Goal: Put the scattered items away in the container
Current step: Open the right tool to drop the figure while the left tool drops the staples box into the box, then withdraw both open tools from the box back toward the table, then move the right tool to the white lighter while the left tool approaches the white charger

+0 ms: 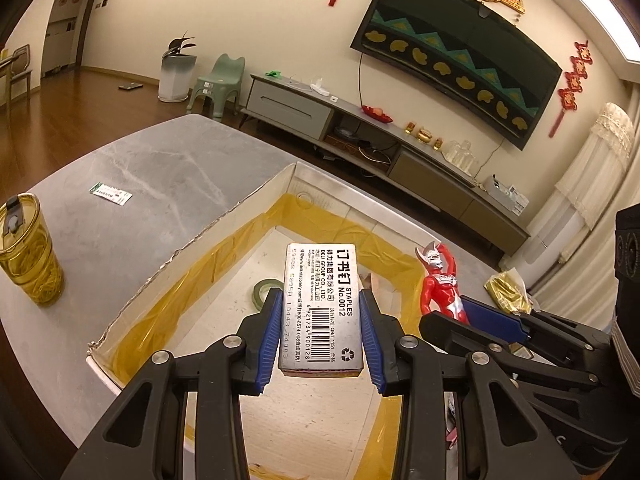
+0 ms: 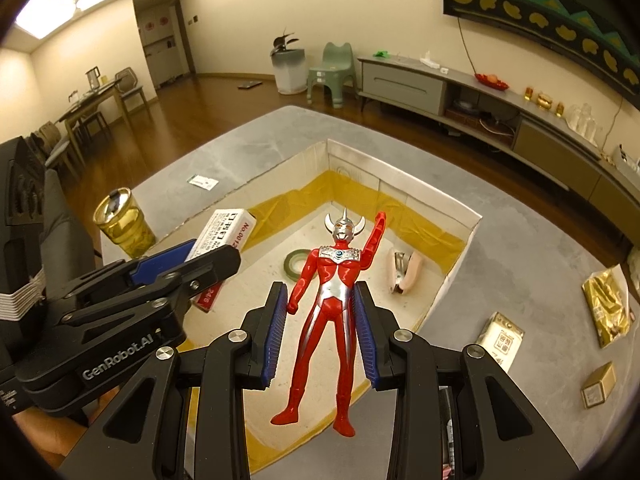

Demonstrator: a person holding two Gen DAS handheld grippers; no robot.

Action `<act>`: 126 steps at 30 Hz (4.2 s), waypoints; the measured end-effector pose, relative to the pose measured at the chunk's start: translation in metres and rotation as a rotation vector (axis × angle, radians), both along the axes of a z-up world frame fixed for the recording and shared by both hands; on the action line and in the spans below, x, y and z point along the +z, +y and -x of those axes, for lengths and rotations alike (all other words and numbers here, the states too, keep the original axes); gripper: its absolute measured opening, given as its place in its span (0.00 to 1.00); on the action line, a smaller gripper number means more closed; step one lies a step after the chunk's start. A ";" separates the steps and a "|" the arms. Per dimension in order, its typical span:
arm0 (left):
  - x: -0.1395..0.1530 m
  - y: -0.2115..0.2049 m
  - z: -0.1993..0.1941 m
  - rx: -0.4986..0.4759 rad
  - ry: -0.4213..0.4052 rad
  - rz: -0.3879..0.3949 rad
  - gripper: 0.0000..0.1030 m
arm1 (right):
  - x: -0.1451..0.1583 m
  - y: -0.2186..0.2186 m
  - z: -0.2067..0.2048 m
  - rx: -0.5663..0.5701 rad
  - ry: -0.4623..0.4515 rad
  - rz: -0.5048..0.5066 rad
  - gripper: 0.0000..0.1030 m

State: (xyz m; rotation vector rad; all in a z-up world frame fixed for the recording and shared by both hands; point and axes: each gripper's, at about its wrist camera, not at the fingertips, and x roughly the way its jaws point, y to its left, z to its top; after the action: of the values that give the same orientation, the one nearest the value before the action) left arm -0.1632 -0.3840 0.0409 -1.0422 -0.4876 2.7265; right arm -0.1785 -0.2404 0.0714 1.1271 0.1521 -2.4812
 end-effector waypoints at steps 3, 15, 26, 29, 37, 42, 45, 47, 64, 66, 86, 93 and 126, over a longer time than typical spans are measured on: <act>-0.001 -0.001 0.001 0.006 -0.006 0.001 0.38 | -0.005 0.000 0.008 -0.005 -0.015 -0.005 0.34; -0.008 -0.001 0.006 0.023 -0.036 0.007 0.38 | -0.023 0.004 0.036 -0.035 -0.076 -0.021 0.35; -0.012 0.000 0.009 0.030 -0.050 0.027 0.38 | -0.030 0.006 0.045 -0.039 -0.083 -0.036 0.36; -0.011 0.000 0.009 0.040 -0.051 0.037 0.38 | -0.032 0.006 0.045 -0.039 -0.084 -0.043 0.36; -0.014 0.004 0.012 0.032 -0.064 0.049 0.39 | -0.034 0.011 0.047 -0.042 -0.097 -0.028 0.38; -0.013 0.003 0.012 0.039 -0.064 0.047 0.41 | -0.031 0.015 0.046 -0.039 -0.107 0.013 0.43; -0.013 0.004 0.011 0.037 -0.064 0.047 0.41 | -0.030 0.015 0.043 -0.035 -0.109 0.021 0.43; -0.013 0.004 0.011 0.037 -0.064 0.048 0.41 | -0.030 0.015 0.041 -0.031 -0.112 0.025 0.43; 0.011 0.012 -0.004 0.026 -0.019 0.049 0.41 | -0.005 0.055 -0.015 0.023 -0.097 0.170 0.43; 0.016 0.019 -0.008 0.008 -0.001 0.051 0.41 | 0.000 0.065 -0.030 0.036 -0.084 0.187 0.43; 0.018 0.197 -0.073 -0.482 0.076 0.200 0.47 | -0.027 0.192 -0.127 -0.110 -0.055 0.145 0.43; -0.030 0.234 -0.082 -0.570 -0.044 0.235 0.48 | -0.074 0.225 -0.148 -0.148 -0.098 0.048 0.43; -0.122 0.284 -0.089 -0.779 -0.040 0.367 0.50 | -0.148 0.262 -0.105 -0.041 -0.193 -0.053 0.19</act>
State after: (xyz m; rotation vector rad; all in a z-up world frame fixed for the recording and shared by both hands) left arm -0.0741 -0.1005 -0.0813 -1.0669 0.3724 2.1143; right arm -0.0732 0.0217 -0.0770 1.3969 0.1416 -2.3991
